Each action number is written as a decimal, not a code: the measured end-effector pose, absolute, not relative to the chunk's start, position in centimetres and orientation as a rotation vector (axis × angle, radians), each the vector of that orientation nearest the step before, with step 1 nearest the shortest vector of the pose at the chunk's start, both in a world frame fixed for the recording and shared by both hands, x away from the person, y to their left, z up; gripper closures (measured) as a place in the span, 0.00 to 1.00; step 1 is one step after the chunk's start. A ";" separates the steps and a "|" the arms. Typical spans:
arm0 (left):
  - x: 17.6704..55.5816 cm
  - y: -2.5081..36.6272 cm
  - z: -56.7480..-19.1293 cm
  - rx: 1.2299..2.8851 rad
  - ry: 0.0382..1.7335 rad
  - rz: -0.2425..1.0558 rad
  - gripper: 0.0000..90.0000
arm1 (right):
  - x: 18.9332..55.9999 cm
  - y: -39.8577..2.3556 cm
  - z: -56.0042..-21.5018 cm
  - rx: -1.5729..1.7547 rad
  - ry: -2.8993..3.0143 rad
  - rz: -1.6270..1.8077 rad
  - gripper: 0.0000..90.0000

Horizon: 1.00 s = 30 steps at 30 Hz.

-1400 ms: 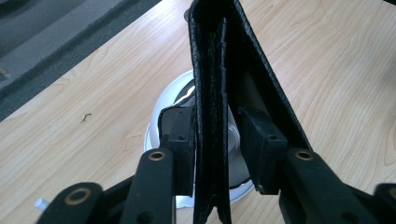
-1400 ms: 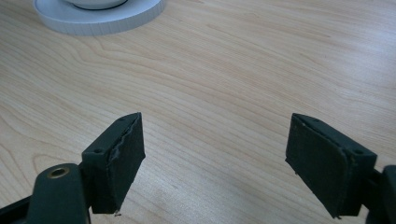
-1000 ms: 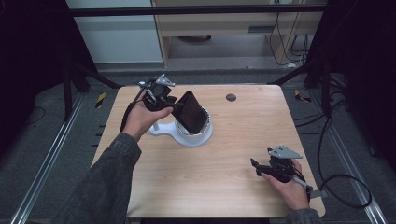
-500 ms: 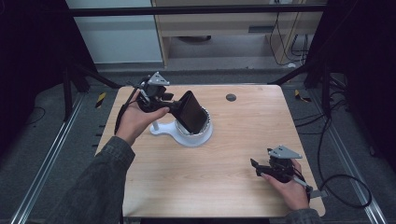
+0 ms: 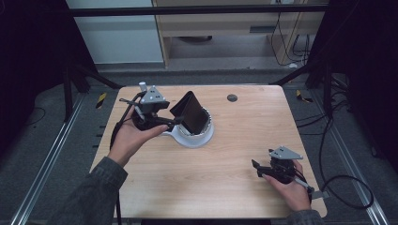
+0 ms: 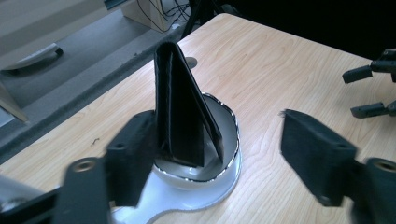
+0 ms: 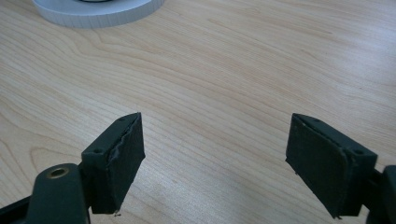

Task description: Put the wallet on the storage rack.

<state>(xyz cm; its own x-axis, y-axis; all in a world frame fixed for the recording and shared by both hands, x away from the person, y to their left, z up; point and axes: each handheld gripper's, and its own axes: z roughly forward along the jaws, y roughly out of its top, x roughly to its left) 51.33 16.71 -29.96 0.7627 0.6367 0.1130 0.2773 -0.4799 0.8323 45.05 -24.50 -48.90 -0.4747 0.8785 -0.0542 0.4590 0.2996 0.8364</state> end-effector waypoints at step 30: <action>46.5 20.0 -43.3 2.164 0.809 0.366 0.08 | 45.3 -24.5 -49.4 1.246 2.087 1.036 0.07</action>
<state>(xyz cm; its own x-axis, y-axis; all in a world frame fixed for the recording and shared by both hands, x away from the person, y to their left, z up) 46.47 20.05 -43.26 0.7557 0.6549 -0.0037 0.4302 -0.4921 0.7568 45.31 -24.48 -49.37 -0.4603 0.8872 -0.0310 0.5114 0.2935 0.8077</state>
